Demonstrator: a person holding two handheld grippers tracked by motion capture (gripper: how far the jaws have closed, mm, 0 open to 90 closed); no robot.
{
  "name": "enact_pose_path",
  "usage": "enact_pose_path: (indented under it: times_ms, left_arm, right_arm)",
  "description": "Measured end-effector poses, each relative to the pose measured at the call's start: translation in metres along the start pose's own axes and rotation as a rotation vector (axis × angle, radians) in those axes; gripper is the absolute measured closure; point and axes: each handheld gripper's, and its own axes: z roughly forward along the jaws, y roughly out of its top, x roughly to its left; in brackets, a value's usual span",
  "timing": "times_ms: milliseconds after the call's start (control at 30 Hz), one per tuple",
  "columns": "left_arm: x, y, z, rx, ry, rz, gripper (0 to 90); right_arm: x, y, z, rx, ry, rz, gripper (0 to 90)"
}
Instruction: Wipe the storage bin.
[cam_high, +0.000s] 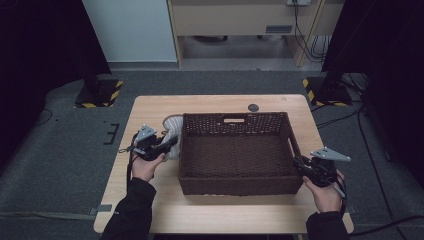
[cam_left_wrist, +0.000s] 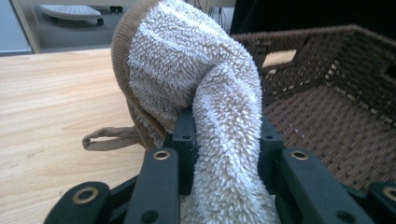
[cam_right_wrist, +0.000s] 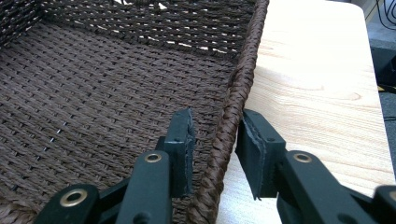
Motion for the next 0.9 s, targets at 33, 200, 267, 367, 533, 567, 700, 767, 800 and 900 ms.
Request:
enact_pose_path:
  times_ms: [33,200,267,367,533,567,700,767,800,900]
  left_arm:
    - [0.001,-0.003,0.001,0.008,0.002,-0.002,68.0]
    - [0.002,-0.021,0.016,0.092,0.031,0.015,68.0]
    - [0.003,-0.026,0.02,0.123,0.031,0.019,68.1]
    - [0.004,-0.034,0.027,0.162,0.042,0.023,68.1]
    - [0.004,-0.042,0.034,0.212,0.064,0.043,68.0]
    - [0.004,-0.041,0.033,0.206,0.064,0.036,68.0]
    - [0.005,-0.03,0.016,0.12,0.042,-0.006,68.1]
    - [0.002,-0.022,0.007,0.079,0.031,-0.013,68.1]
    - [0.0,-0.017,0.001,0.052,0.022,-0.012,68.1]
    - [-0.006,-0.006,-0.012,0.004,0.002,0.001,68.0]
  right_arm:
    - [0.0,0.0,0.0,0.001,0.001,0.001,65.8]
    - [0.0,0.0,0.0,0.001,0.0,0.0,65.8]
    - [0.001,0.0,0.0,0.002,-0.001,-0.001,65.8]
    - [0.0,0.0,0.0,0.001,0.002,-0.001,65.7]
    - [0.0,0.0,0.0,0.001,0.001,0.0,65.7]
    - [0.001,0.0,0.0,0.001,-0.001,0.0,65.7]
    - [0.001,0.0,0.0,0.004,0.002,0.0,65.5]
    - [0.0,0.0,0.0,0.003,0.004,-0.003,65.5]
    - [0.0,0.0,0.0,0.002,0.004,-0.003,65.5]
    - [0.0,0.0,0.0,0.002,0.001,-0.004,65.6]
